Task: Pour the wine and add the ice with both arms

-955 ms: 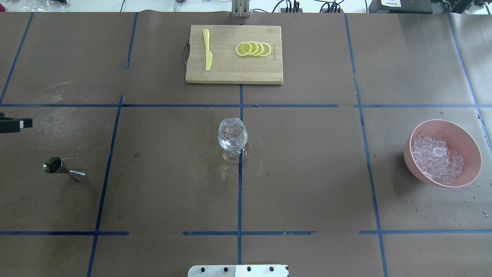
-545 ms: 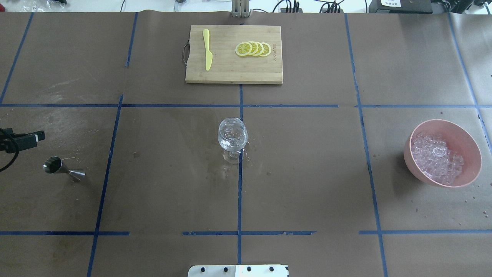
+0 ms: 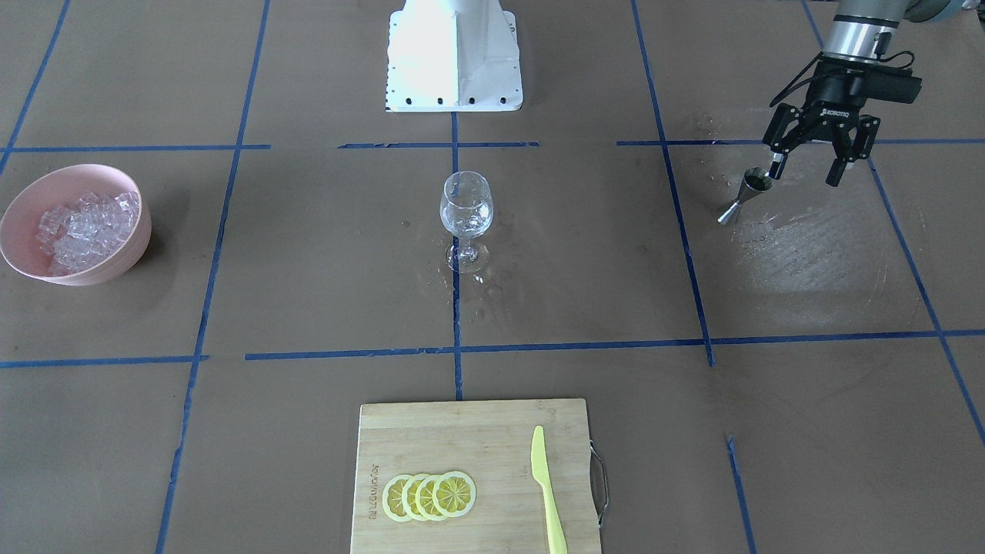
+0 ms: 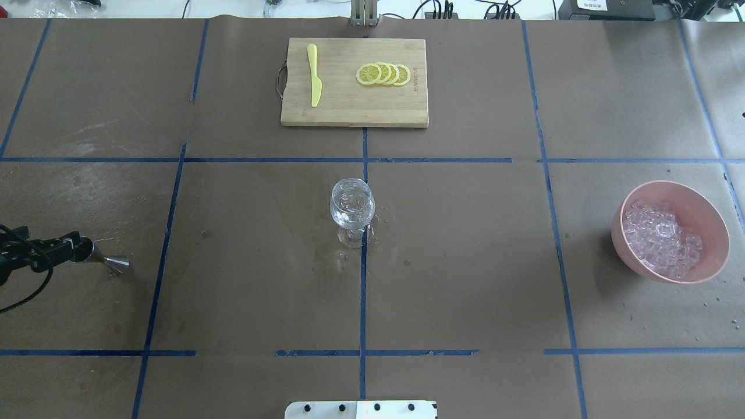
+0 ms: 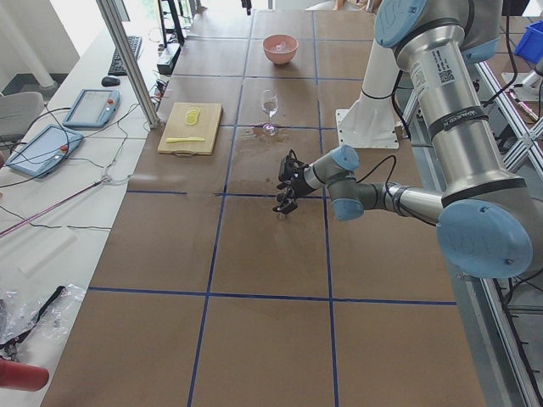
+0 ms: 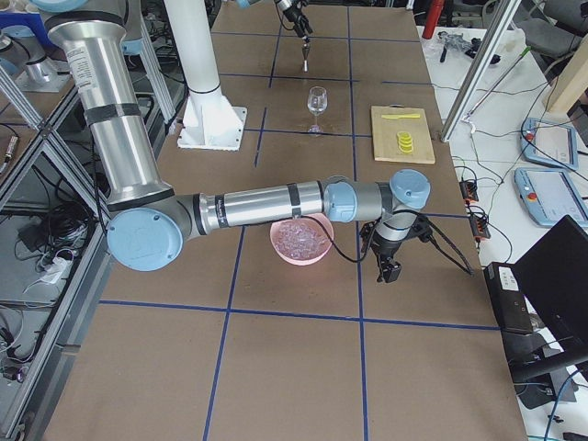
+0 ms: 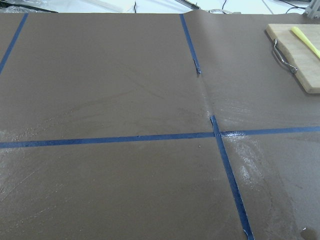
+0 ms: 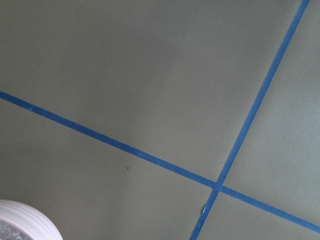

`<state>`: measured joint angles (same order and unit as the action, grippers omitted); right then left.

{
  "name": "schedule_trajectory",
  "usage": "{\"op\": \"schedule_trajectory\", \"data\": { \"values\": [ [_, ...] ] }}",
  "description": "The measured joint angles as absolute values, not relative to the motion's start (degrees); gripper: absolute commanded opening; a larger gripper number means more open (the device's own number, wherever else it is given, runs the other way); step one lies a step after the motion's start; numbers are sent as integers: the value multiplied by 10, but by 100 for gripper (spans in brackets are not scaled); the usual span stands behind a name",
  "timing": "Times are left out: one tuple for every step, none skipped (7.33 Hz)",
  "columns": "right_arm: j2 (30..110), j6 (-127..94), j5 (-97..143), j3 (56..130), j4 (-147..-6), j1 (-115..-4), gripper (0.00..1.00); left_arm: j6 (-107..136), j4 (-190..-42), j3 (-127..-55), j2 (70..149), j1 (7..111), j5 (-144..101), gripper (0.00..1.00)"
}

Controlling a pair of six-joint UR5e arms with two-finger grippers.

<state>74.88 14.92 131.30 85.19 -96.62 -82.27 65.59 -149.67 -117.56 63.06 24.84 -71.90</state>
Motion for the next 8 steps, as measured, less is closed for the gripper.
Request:
{"op": "schedule_trajectory", "data": {
  "values": [
    [749,149,1313,855,-966,-823,100,656,-1514,-1181,621,234,-717,99],
    [749,149,1313,857,-966,-823,100,653,-1551,-1187,601,228,-732,99],
    [751,149,1313,858,-966,-823,100,651,-1581,-1190,584,226,-758,99],
    [753,150,1313,858,-966,-823,100,650,-1594,-1190,573,224,-792,99],
    [757,150,1313,861,-966,-823,100,652,-1598,-1188,570,222,-828,99],
    [761,149,1313,866,-966,-823,100,657,-1599,-1184,569,216,-856,98],
    [764,149,1313,871,-966,-823,100,670,-1598,-1178,572,204,-862,98],
    [766,149,1313,874,-966,-823,100,695,-1598,-1164,579,177,-837,98]
  ]
}}
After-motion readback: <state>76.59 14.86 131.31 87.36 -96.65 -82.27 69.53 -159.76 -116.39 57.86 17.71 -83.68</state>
